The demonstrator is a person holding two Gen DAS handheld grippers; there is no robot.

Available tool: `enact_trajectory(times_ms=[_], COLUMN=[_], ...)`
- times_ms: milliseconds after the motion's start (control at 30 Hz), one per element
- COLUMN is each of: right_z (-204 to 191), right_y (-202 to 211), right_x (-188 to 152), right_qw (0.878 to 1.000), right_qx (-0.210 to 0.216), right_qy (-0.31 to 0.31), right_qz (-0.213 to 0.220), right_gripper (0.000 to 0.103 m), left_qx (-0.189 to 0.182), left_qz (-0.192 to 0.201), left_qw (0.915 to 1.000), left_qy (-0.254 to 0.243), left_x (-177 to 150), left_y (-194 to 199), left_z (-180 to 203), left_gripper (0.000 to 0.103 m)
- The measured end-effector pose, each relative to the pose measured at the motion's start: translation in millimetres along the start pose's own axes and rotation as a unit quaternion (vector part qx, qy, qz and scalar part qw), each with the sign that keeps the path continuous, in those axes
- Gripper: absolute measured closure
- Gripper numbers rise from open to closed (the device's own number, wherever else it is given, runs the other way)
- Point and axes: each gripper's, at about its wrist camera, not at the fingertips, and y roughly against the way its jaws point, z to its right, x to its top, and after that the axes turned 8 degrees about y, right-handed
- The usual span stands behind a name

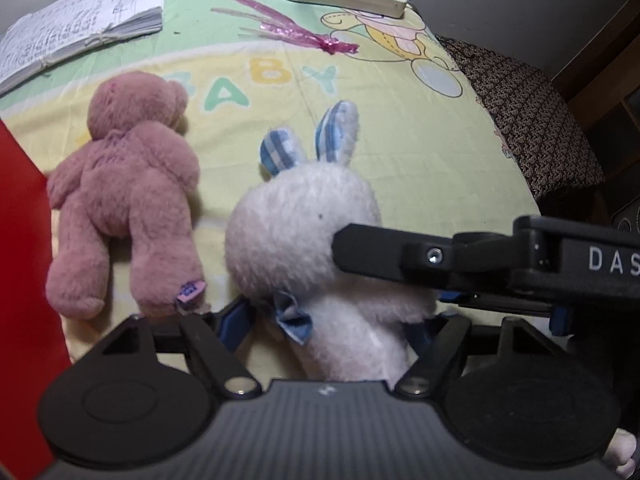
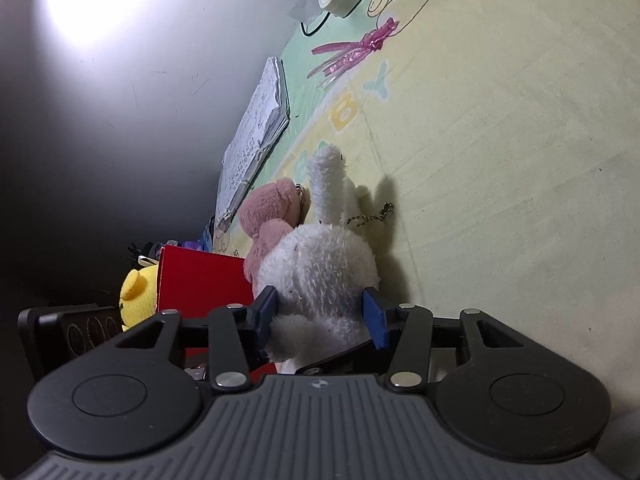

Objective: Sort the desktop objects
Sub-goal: 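Lift the white bear off the bed with the right tool, then carry the white bear with the right tool over the red box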

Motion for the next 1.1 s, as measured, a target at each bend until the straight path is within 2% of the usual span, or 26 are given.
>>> enact_trajectory(times_ms=[100,533,767,1100], right_z=[-4,-30,-51,-91], right_y=[4,22,17,7], right_x=[-4,-37,-64,-124], right_qw=[1.0,1.0,0.999,0.999], right_qx=[-0.004,-0.004,-0.01,-0.029], right_qy=[0.0,0.025,0.045,0.04], right_qz=[0.001,-0.009,-0.024,-0.01], right_gripper=[0.059,0.06,0.06,0.059], left_qx=[0.0,-0.013,-0.03,-0.042], left_qz=[0.002,0.017,0.009,-0.007], left_qw=[1.0,0.9996,0.9995,0.997], left_qy=[-0.007,-0.016,-0.011,-0.065], left_x=[-6,-46,-70,-111], left_y=[7,45,64,101], left_z=[4,-3,-26,-66], left_gripper=[0.032,0.032,0.032,0.032])
